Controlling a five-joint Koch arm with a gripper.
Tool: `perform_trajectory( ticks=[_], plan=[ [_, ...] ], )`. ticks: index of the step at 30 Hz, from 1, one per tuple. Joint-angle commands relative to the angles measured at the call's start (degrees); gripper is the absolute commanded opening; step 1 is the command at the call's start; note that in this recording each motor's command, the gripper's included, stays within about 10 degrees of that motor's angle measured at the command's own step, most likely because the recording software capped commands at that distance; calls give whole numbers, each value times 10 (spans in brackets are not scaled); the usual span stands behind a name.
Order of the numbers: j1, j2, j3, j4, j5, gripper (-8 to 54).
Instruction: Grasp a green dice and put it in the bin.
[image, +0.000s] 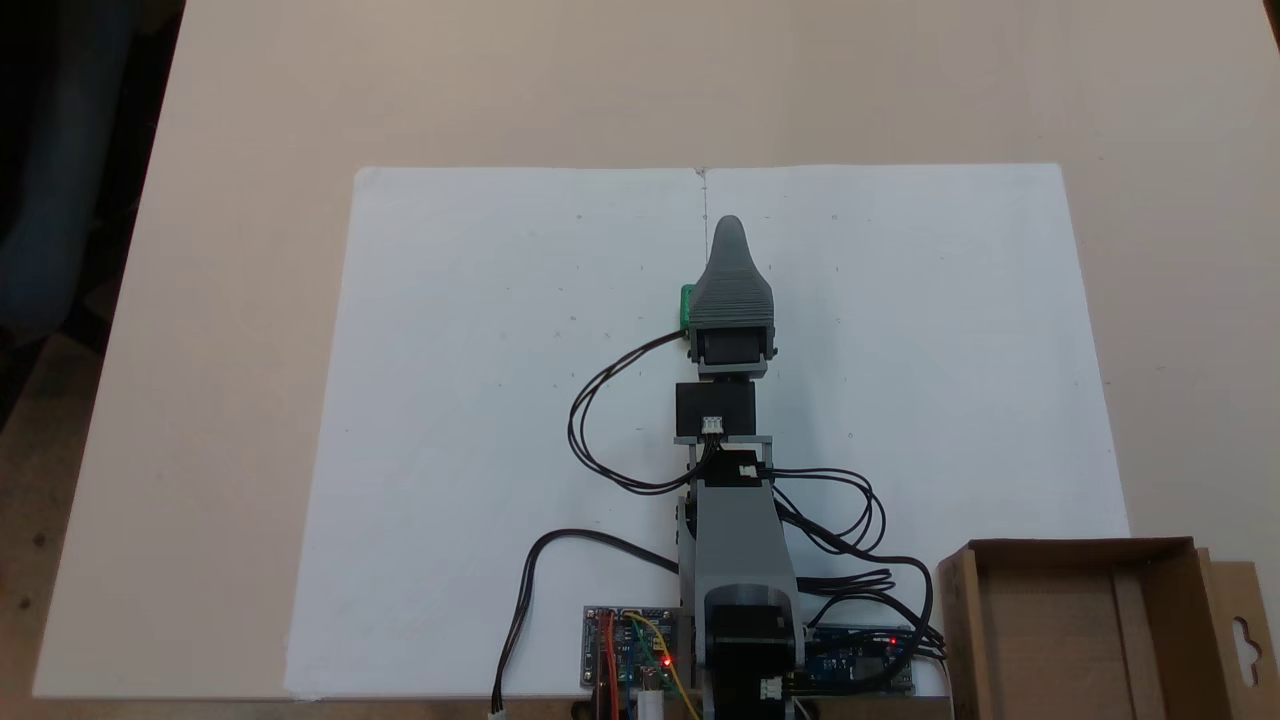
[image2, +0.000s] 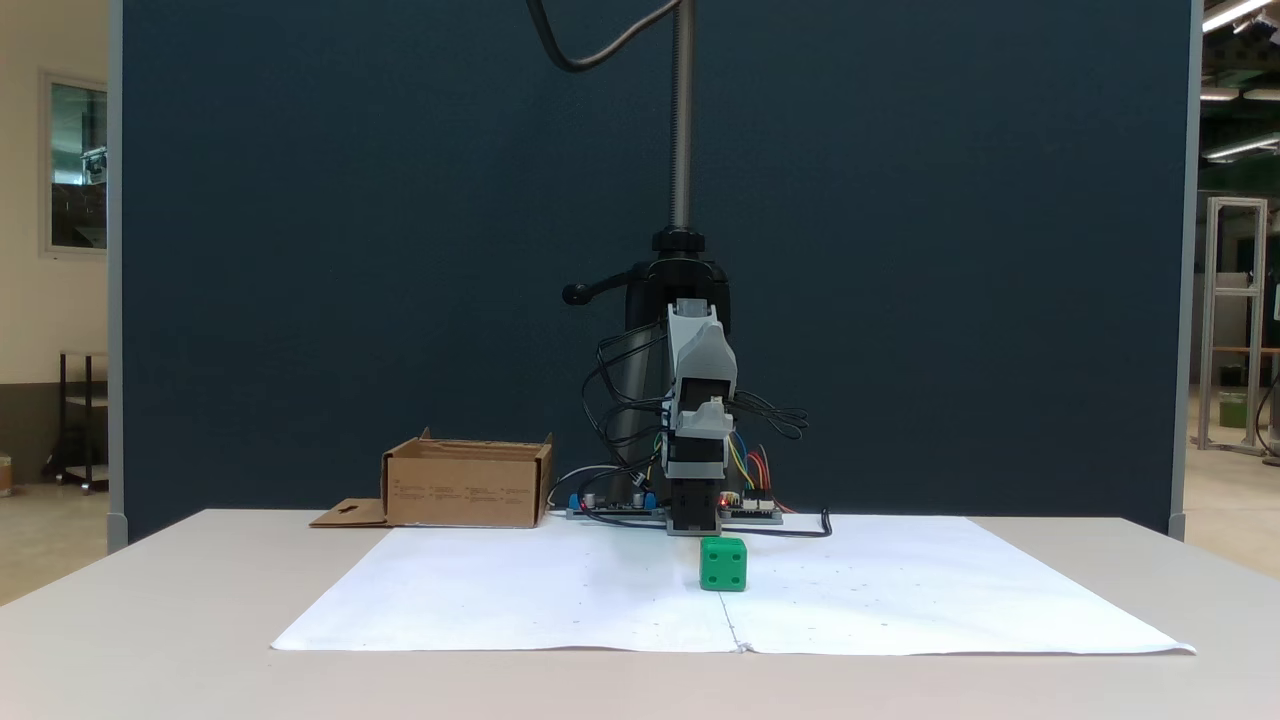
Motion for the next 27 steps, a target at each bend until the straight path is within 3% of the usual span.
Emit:
perform_trajectory(
  ticks=[1,18,27],
  plan=[
    [-18,63,42,99,-25,432],
    [-22,63,42,163,-25,432],
    [4,64,-76,352,-26,432]
  ],
)
